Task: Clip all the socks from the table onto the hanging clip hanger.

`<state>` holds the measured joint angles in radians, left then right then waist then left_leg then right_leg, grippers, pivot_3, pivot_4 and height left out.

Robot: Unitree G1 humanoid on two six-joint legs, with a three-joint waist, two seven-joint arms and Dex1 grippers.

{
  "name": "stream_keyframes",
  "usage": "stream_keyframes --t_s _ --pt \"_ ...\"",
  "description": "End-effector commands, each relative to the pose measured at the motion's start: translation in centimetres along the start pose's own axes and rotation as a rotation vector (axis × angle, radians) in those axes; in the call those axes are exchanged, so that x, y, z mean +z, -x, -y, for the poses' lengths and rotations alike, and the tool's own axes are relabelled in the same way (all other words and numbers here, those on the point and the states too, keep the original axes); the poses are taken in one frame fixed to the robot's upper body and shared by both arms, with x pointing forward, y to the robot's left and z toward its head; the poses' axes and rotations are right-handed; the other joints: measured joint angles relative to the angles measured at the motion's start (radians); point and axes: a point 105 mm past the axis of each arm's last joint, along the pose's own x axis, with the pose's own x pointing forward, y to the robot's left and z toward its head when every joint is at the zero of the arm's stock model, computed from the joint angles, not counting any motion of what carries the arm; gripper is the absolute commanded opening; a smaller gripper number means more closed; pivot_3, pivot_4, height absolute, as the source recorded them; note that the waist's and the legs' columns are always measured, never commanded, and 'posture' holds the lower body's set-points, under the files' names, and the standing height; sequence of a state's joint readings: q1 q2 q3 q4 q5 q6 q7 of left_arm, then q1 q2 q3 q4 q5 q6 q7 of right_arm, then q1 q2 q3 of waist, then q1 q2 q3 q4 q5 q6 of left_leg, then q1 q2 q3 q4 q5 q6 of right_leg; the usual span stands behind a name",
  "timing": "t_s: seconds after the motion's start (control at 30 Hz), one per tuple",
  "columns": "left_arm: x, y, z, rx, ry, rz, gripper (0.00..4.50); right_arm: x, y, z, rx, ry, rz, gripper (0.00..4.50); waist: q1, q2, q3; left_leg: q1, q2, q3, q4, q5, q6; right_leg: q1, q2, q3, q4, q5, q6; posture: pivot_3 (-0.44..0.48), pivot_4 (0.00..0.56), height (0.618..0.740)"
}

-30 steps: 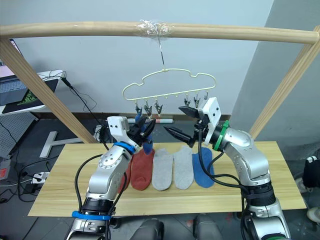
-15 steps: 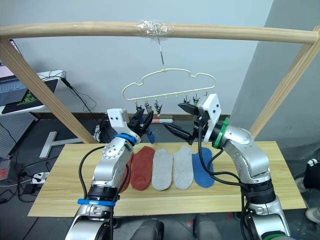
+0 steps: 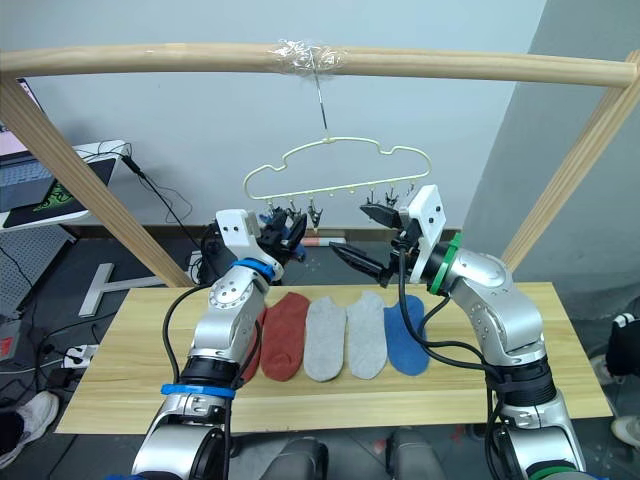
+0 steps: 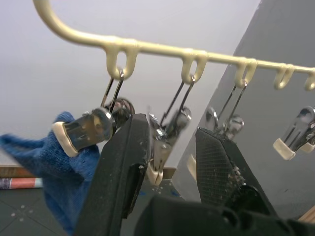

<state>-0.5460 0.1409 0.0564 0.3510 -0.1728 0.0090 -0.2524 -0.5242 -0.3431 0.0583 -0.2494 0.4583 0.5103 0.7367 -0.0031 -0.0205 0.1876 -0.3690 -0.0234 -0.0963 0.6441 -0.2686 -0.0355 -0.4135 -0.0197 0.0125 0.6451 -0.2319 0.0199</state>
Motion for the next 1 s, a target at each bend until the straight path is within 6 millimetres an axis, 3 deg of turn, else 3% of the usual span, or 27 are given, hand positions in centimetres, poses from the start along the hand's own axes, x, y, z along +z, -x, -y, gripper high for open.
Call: stream_keyframes --t_s 0.03,1.0 --pt "1.8 -0.5 0.5 -0.017 -0.012 0.070 1.85 1.8 0.1 -0.1 0.008 0.041 0.052 4.50 0.000 0.000 0.000 0.000 0.000 0.000 0.000 0.000 0.000 0.000 0.000 0.000 0.000 0.000 0.000 -0.013 0.157 0.740" --pt "2.4 -0.9 -0.1 0.011 -0.095 0.090 1.85 1.6 0.2 0.0 0.002 0.032 0.050 4.50 0.000 0.000 0.000 0.000 0.000 0.001 0.000 0.000 0.000 0.000 0.000 0.000 0.001 0.000 0.000 -0.008 0.167 0.740"
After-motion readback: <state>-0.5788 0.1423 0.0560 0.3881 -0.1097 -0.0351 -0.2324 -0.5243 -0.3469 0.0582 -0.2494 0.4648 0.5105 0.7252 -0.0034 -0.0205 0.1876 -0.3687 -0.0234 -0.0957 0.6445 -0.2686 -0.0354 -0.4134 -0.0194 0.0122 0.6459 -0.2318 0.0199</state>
